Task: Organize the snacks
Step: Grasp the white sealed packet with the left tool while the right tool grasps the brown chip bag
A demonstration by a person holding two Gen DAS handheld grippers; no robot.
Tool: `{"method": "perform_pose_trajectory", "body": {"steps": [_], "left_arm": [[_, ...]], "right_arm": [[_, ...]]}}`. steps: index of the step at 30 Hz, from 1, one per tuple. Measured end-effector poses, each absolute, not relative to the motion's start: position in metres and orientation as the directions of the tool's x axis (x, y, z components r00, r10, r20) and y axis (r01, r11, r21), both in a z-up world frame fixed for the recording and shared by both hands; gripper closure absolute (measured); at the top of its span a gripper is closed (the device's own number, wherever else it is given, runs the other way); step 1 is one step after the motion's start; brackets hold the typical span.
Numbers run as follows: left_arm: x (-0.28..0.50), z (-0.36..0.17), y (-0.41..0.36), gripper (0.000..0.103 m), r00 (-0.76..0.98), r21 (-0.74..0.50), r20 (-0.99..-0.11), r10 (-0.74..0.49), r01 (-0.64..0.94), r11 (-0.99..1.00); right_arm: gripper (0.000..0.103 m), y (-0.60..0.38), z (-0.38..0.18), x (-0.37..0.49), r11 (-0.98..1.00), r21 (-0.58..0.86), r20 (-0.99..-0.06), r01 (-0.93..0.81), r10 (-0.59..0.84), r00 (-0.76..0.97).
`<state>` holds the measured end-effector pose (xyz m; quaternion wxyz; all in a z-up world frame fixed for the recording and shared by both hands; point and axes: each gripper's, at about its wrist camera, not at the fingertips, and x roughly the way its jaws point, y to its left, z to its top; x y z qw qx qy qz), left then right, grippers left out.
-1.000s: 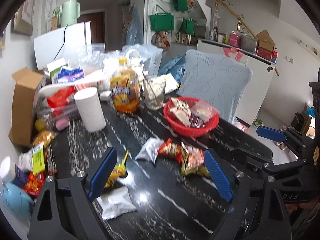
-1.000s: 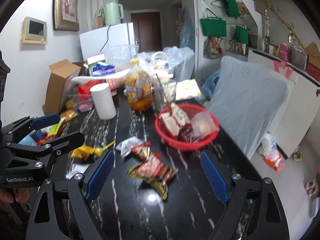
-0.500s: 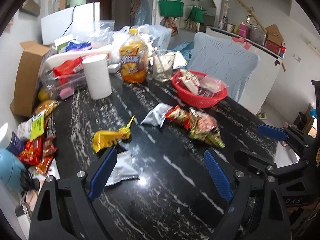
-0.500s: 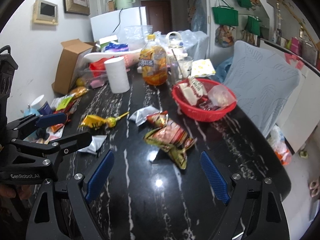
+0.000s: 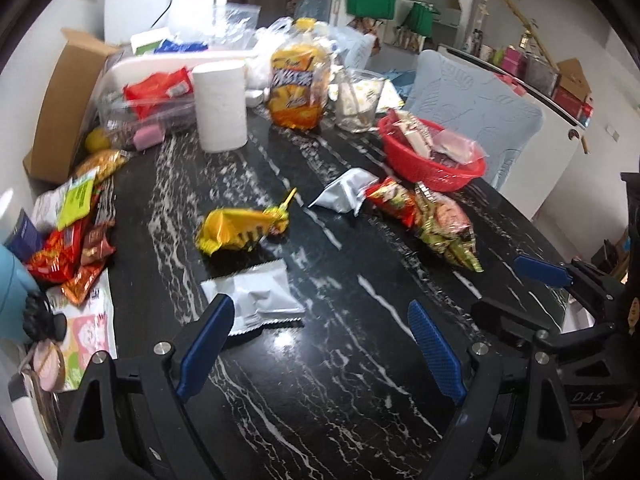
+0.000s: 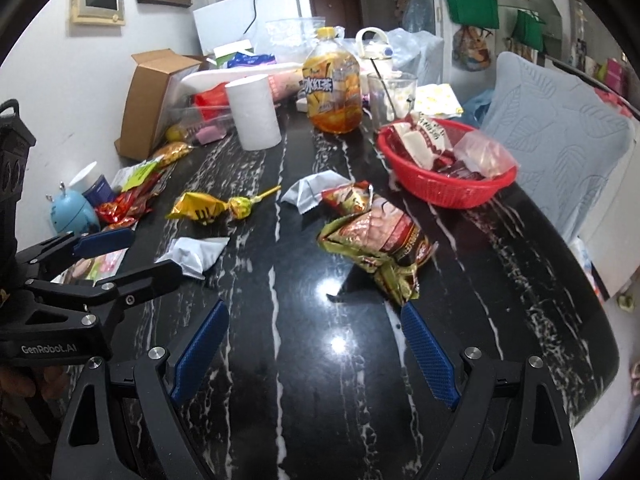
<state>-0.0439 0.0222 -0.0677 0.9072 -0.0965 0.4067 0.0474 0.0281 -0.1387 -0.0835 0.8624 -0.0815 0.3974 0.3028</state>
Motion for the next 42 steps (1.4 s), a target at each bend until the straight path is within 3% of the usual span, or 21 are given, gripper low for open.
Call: {"method": "perform_pose_trajectory", "body": {"steps": [5, 19, 24, 26, 42], "left_arm": [[-0.038, -0.083, 0.036, 0.014, 0.632, -0.166, -0.775, 0.012, -0.221, 0.961], [0.005, -0.115, 0.049, 0.014, 0.520, -0.056, -0.846, 0.117, -0.304, 0.951], [0.009, -0.125, 0.047, 0.014, 0.512, -0.075, -0.854, 0.092, -0.296, 0.952], [0.008, -0.124, 0.044, 0.033, 0.526, -0.085, -0.847, 0.083, -0.287, 0.954], [0.027, -0.121, 0.009, 0.033, 0.528, -0.084, -0.849, 0.028, -0.187, 0.979]], "right_arm": [[0.014, -0.135, -0.089, 0.036, 0.801, 0.109, -0.742, -0.589, 0.460, 0.488], [0.014, -0.133, -0.100, 0.067, 0.814, 0.080, -0.760, -0.575, 0.423, 0.493], [0.014, -0.140, -0.101, 0.078, 0.825, 0.087, -0.762, -0.558, 0.416, 0.496], [0.014, -0.141, -0.104, 0.083, 0.827, 0.083, -0.765, -0.555, 0.410, 0.496], [0.014, -0.163, -0.113, 0.113, 0.844, 0.075, -0.762, -0.531, 0.392, 0.516]]}}
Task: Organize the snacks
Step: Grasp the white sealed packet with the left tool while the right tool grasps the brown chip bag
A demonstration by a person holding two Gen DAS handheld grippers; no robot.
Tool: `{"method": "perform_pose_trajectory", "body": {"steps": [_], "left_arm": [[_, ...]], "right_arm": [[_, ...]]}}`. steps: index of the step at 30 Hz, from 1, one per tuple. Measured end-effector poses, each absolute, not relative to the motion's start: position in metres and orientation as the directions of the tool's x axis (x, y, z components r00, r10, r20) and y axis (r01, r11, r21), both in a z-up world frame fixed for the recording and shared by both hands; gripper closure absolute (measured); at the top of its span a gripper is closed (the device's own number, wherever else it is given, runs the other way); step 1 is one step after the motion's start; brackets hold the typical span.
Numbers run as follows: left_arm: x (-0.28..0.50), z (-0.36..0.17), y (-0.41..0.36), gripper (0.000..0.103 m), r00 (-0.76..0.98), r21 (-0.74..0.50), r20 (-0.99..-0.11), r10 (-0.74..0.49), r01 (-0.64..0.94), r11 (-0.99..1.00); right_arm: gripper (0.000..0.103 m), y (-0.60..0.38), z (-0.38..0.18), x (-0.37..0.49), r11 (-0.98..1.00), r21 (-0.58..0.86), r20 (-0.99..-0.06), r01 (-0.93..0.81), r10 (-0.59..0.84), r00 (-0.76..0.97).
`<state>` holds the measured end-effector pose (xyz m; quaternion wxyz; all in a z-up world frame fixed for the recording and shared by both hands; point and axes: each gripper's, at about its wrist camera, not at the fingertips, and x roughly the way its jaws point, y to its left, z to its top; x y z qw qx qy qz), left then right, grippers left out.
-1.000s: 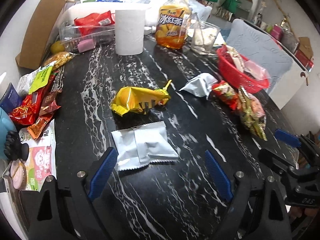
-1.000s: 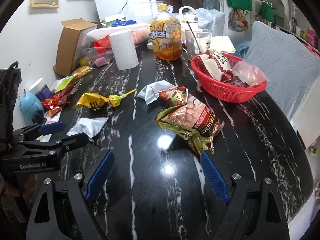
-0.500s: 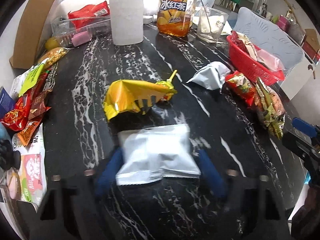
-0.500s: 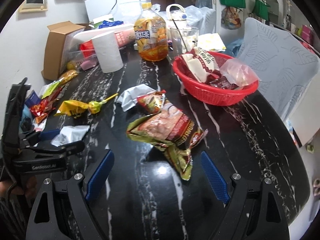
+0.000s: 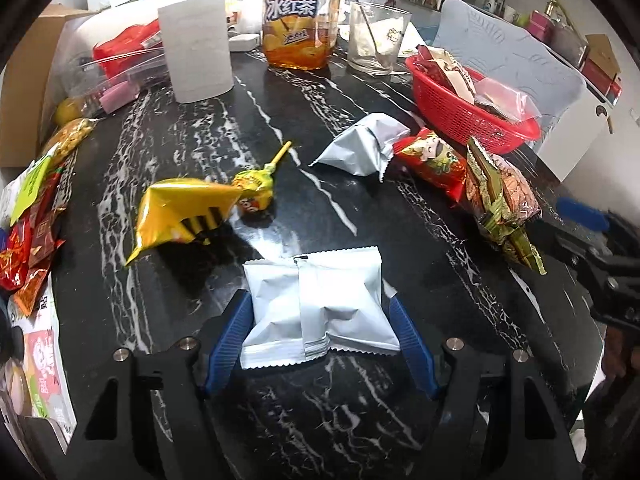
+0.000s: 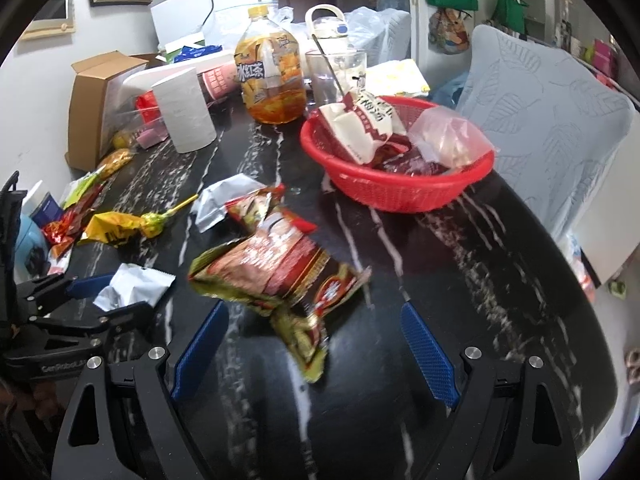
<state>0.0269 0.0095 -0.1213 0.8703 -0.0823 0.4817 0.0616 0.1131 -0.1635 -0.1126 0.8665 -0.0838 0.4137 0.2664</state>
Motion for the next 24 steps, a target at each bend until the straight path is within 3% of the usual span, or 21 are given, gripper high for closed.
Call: {"method": "perform_pose_trajectory", "body": {"steps": [5, 11, 17, 24], "left_arm": [[0.028, -0.121, 0.008, 0.033, 0.525, -0.082, -0.850, 0.027, -0.183, 0.980], [0.029, -0.121, 0.009, 0.033, 0.524, -0.093, -0.852, 0.016, -0.182, 0.979], [0.029, -0.122, 0.010, 0.033, 0.524, -0.100, -0.852, 0.009, -0.180, 0.979], [0.024, -0.121, 0.001, 0.033, 0.524, -0.104, -0.852, -0.007, -0.156, 0.982]], "right_arm": [[0.014, -0.154, -0.113, 0.124, 0.790, -0.024, -0.749, -0.612, 0.391, 0.535], [0.015, -0.134, -0.124, 0.127, 0.663, -0.023, -0.782, -0.748, 0.455, 0.427], [0.049, -0.135, -0.132, 0.130, 0.702, -0.019, -0.801, -0.712, 0.415, 0.431], [0.053, -0.151, -0.127, 0.124, 0.751, 0.013, -0.800, -0.660, 0.404, 0.445]]}}
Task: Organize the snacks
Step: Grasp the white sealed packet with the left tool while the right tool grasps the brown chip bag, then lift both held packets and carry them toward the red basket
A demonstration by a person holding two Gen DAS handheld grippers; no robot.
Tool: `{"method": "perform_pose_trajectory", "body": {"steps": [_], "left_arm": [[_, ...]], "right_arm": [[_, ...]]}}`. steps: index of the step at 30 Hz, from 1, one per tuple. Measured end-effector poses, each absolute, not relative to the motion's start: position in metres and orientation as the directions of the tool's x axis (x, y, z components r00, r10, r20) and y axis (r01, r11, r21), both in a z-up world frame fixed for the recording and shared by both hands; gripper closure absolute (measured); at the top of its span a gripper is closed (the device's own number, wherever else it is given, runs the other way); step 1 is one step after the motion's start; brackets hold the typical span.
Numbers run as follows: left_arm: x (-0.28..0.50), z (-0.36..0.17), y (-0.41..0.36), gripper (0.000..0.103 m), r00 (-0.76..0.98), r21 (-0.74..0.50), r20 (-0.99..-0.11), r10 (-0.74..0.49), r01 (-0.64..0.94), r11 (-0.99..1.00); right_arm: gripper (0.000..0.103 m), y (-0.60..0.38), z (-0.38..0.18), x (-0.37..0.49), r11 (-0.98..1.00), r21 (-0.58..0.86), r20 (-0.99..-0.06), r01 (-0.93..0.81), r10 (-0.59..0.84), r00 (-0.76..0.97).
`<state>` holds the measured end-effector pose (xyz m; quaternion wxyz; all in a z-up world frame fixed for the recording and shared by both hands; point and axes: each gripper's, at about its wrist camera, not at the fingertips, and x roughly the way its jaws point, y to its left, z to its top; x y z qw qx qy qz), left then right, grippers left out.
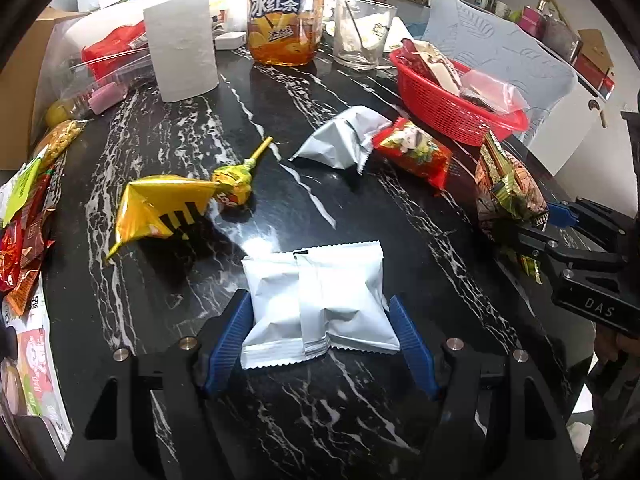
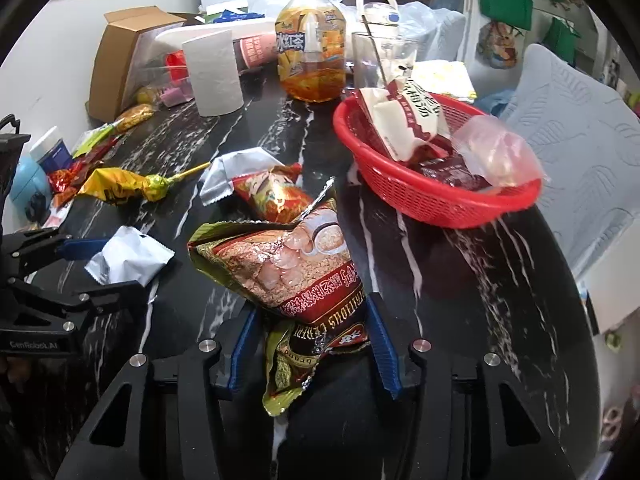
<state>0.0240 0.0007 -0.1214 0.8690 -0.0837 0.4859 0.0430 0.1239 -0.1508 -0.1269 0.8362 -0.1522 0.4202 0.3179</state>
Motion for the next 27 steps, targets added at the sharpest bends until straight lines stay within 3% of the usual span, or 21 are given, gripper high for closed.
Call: {"method": "perform_pose_trajectory", "body": {"steps": [25, 27], "left_arm": [[-0.007, -0.119, -0.089, 0.033, 0.488, -0.093, -0.866, -0.113, 0.065, 0.994], [-0.007, -0.120, -0.092, 0.032, 0.487, -0.072, -0.868, -0.094, 0.064, 0.995]], "right_arm": [[0.051, -0.233, -0.122, 0.045, 0.845, -0.008, -0.824, -0.535, 0.297, 0.482], [0.039, -0.234, -0.123, 0.044, 0.844, -0.015, -0.822, -0.536, 0.295, 0.487]]}}
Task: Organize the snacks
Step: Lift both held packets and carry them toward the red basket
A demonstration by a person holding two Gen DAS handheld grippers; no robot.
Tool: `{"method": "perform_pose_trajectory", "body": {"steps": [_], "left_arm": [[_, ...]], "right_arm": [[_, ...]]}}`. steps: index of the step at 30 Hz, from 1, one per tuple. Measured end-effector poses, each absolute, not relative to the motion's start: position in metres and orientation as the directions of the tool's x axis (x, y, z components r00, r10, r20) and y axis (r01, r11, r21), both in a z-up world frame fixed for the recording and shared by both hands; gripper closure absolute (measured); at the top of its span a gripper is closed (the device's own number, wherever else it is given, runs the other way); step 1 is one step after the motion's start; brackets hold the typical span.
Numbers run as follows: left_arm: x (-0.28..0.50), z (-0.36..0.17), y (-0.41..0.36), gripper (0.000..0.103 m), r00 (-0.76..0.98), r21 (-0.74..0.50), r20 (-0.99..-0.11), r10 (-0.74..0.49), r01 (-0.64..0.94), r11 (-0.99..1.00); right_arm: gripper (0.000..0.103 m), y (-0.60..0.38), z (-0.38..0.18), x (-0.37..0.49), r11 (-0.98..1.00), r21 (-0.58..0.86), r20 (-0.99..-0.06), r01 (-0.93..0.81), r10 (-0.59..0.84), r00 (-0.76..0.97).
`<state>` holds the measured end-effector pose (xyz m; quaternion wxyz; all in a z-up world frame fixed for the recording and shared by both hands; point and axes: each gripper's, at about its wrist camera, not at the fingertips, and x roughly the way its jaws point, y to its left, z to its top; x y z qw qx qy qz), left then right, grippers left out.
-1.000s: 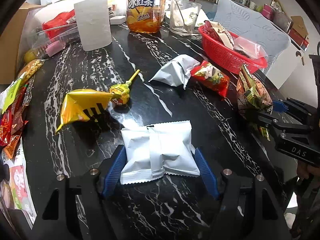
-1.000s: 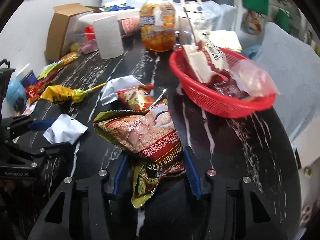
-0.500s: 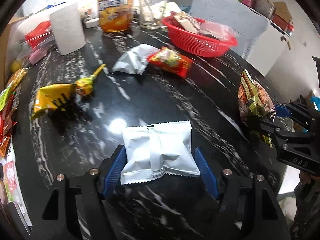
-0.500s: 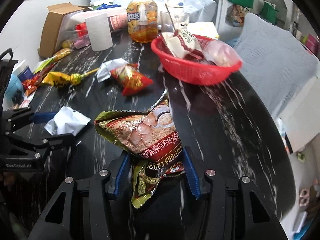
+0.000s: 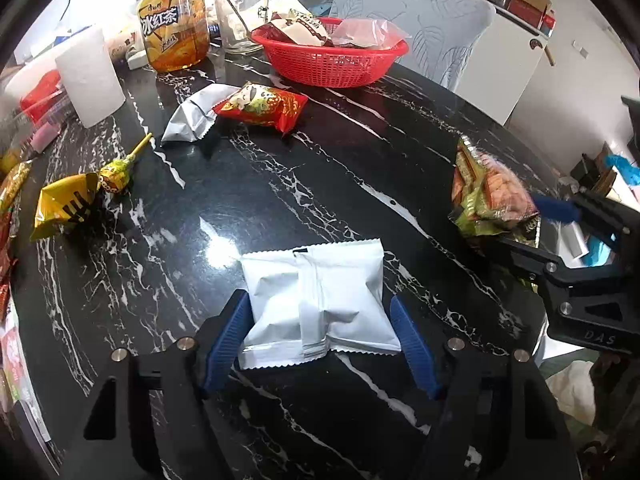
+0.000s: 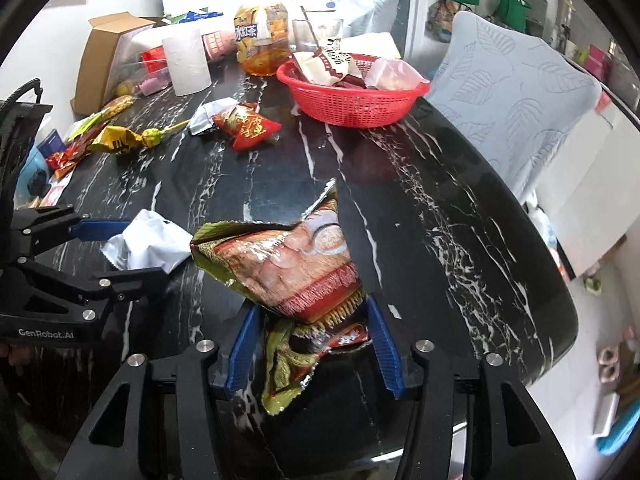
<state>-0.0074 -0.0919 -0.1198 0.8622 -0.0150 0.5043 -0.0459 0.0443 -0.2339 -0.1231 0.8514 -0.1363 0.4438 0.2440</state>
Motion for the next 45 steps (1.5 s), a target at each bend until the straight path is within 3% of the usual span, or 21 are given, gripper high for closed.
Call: {"method": "perform_pose_trajectory", "body": {"steps": [3, 7, 13, 14, 16, 20, 29, 45], "left_arm": [[-0.005, -0.122, -0.094, 0.030, 0.488, -0.028, -0.871, -0.057, 0.066, 0.997], [0.003, -0.127, -0.090, 0.011, 0.488, -0.026, -0.872, -0.045, 0.045, 0.999], [0.002, -0.128, -0.088, 0.010, 0.498, -0.027, -0.866, -0.042, 0.038, 0.999], [0.002, -0.128, -0.089, 0.015, 0.501, -0.025, -0.864, -0.041, 0.039, 0.999], [0.003, -0.123, -0.088, 0.039, 0.523, -0.030, -0.851, -0.052, 0.050, 0.998], [0.005, -0.122, -0.090, 0.039, 0.523, -0.028, -0.850, -0.056, 0.061, 0.998], [0.001, -0.121, -0.088, 0.039, 0.530, -0.043, -0.846, -0.063, 0.050, 0.998], [-0.021, -0.098, -0.086, 0.039, 0.587, -0.065, -0.807, -0.069, 0.029, 0.997]], "right_arm": [[0.035, -0.235, -0.123, 0.047, 0.841, -0.037, -0.820, -0.540, 0.284, 0.498], [0.035, -0.232, -0.122, 0.054, 0.823, -0.023, -0.822, -0.567, 0.307, 0.480], [0.035, -0.227, -0.123, 0.063, 0.796, -0.014, -0.827, -0.605, 0.331, 0.455], [0.035, -0.226, -0.123, 0.064, 0.793, -0.009, -0.827, -0.609, 0.337, 0.450], [0.035, -0.226, -0.126, 0.066, 0.789, 0.010, -0.830, -0.615, 0.350, 0.434], [0.046, -0.225, -0.133, 0.067, 0.790, 0.046, -0.843, -0.611, 0.359, 0.401], [0.060, -0.227, -0.130, 0.054, 0.799, 0.042, -0.835, -0.600, 0.358, 0.418], [0.061, -0.234, -0.113, 0.033, 0.794, 0.134, -0.779, -0.592, 0.454, 0.433]]}}
